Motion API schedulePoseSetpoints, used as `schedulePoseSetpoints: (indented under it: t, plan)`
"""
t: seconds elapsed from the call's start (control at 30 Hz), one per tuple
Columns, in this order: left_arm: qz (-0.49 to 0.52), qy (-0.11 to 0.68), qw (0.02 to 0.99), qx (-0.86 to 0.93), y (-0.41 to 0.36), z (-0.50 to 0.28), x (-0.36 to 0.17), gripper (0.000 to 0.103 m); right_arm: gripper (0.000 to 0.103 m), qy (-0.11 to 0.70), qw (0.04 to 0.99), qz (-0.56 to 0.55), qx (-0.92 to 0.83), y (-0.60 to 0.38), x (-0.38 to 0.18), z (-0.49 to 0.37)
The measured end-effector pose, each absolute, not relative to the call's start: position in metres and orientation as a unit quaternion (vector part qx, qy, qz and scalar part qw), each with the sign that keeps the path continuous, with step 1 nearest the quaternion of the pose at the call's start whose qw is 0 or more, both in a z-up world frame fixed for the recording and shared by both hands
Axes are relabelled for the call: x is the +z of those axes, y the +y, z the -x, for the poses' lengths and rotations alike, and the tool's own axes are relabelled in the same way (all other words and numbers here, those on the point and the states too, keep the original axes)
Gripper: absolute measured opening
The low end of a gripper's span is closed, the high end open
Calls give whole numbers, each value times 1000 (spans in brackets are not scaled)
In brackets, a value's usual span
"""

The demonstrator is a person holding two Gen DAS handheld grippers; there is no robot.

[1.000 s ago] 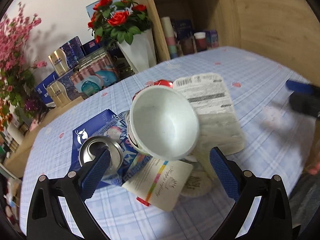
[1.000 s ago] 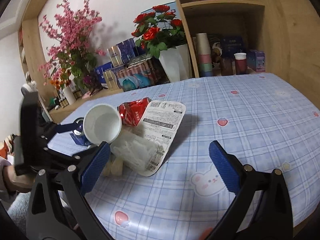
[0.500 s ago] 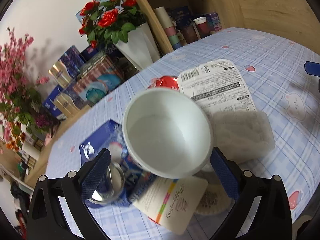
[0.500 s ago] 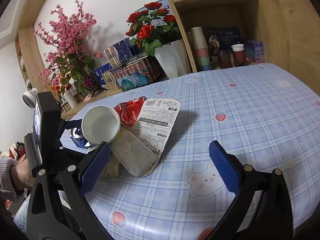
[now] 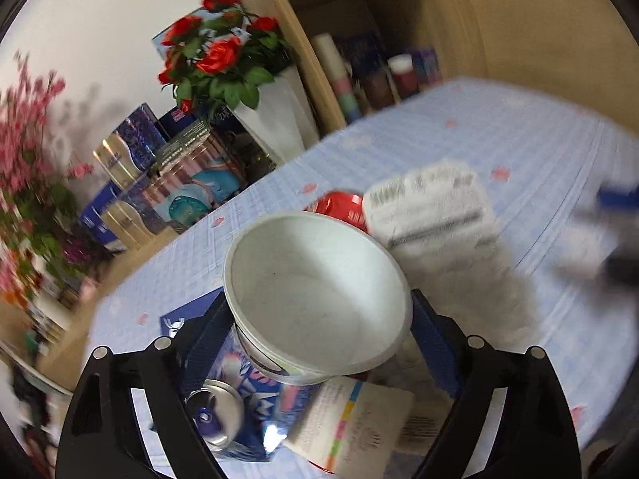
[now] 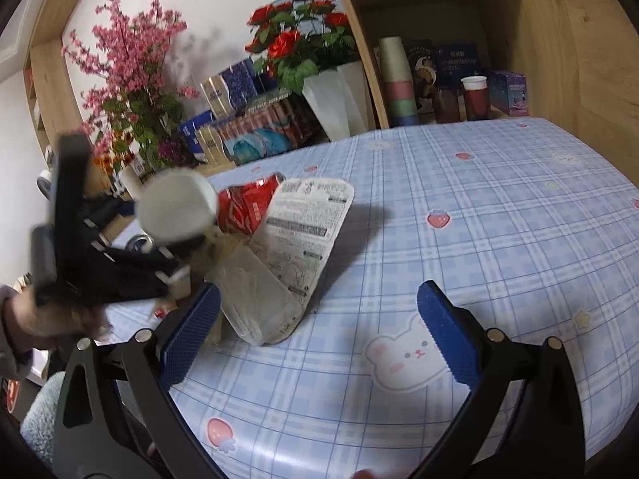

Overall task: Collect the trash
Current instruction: 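Reach the left tool to the white paper cup and grip its rim, then grasp the clear plastic tray with the right tool while the left tool holds the cup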

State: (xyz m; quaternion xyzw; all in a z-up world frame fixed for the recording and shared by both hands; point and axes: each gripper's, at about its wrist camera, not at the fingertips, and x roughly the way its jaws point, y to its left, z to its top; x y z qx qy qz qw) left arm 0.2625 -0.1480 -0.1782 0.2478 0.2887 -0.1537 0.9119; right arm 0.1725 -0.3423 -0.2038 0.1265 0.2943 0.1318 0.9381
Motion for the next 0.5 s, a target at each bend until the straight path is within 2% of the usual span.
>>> schedulePoseSetpoints:
  t: [0.4, 0.5]
  plan:
    - [-108, 271, 938, -186, -108, -225, -120, 84, 97, 309, 938, -24, 155, -291, -206, -190]
    - [-74, 276, 942, -175, -88, -214, -118, 84, 86, 320, 932, -8, 168, -278, -208, -198]
